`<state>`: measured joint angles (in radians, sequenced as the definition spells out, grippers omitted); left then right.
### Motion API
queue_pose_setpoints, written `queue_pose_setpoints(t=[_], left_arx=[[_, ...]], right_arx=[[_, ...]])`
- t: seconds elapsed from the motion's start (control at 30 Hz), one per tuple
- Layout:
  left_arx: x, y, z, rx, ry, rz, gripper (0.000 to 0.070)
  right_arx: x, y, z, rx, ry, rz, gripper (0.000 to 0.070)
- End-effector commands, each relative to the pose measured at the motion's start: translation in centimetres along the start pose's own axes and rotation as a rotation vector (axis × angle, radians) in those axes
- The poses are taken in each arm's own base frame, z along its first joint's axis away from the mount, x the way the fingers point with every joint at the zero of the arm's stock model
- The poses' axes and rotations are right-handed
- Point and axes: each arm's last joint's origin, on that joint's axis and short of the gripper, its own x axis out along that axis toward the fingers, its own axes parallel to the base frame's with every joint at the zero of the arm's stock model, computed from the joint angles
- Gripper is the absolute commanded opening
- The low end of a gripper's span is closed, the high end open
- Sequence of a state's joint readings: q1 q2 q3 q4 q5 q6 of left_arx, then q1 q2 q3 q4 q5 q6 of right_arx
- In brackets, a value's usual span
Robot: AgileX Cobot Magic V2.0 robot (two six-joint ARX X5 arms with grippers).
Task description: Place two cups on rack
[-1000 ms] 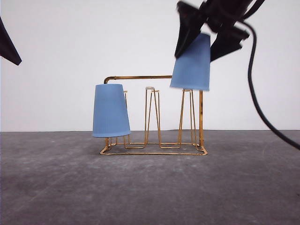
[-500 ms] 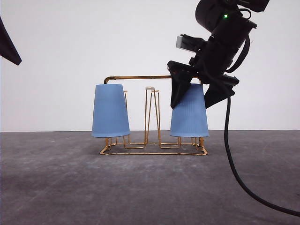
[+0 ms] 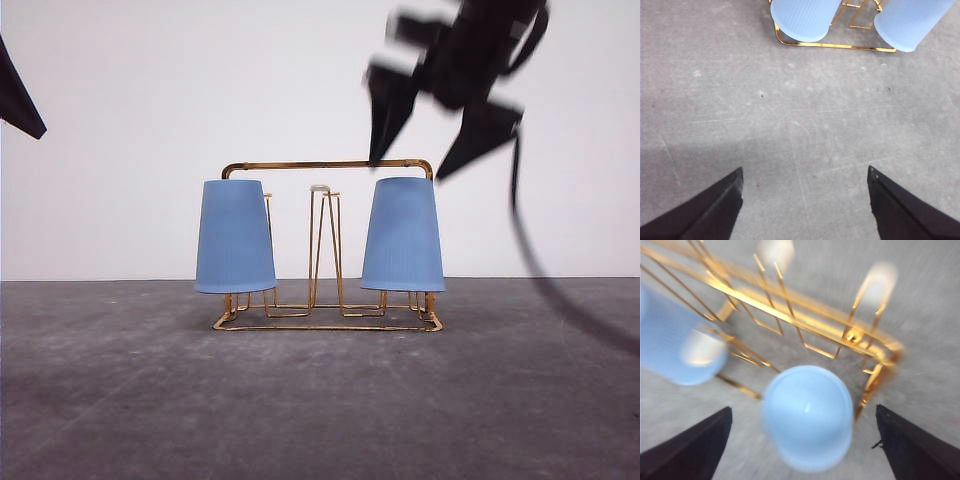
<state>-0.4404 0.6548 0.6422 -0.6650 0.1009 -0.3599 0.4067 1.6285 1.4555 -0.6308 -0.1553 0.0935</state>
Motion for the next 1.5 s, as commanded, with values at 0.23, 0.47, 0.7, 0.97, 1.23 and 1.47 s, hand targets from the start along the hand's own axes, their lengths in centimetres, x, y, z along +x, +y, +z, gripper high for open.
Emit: queue_pose_setpoints(t=[0.23,0.47,0.7,0.97,1.23,1.47], left_arx=[[0.0,-0.1,0.1,-0.02,0.003,0.001,0.0464],[0.0,-0.1,0.1,-0.02,0.002,0.001,0.0464],[0.0,-0.1,0.1,-0.02,0.0,0.0,0.0464],[0.0,-0.1,0.0,-0.02,0.016,-0.016,0.0453],[-0.1,-0.4,0.3,0.116,0.001,-0.094,0.0],[-0.6,-0.6,0.3,0.253,-0.027,-0.153,0.0]], right_arx=[[-4.8,0.8,-4.7,-0.015,0.128,0.003,0.0533],[-6.4,0.4,-11.9,-0.046,-0.034,0.025,0.0533],[-7.5,0.0,-17.6,-0.011,-0.197,0.045,0.0533],[-8.1,-0.1,-18.9,-0.011,-0.309,0.058,0.0513],[-8.2,-0.1,-18.8,-0.014,-0.326,0.048,0.0005],[-8.3,-0.1,-18.8,-0.017,-0.332,0.052,0.0005]])
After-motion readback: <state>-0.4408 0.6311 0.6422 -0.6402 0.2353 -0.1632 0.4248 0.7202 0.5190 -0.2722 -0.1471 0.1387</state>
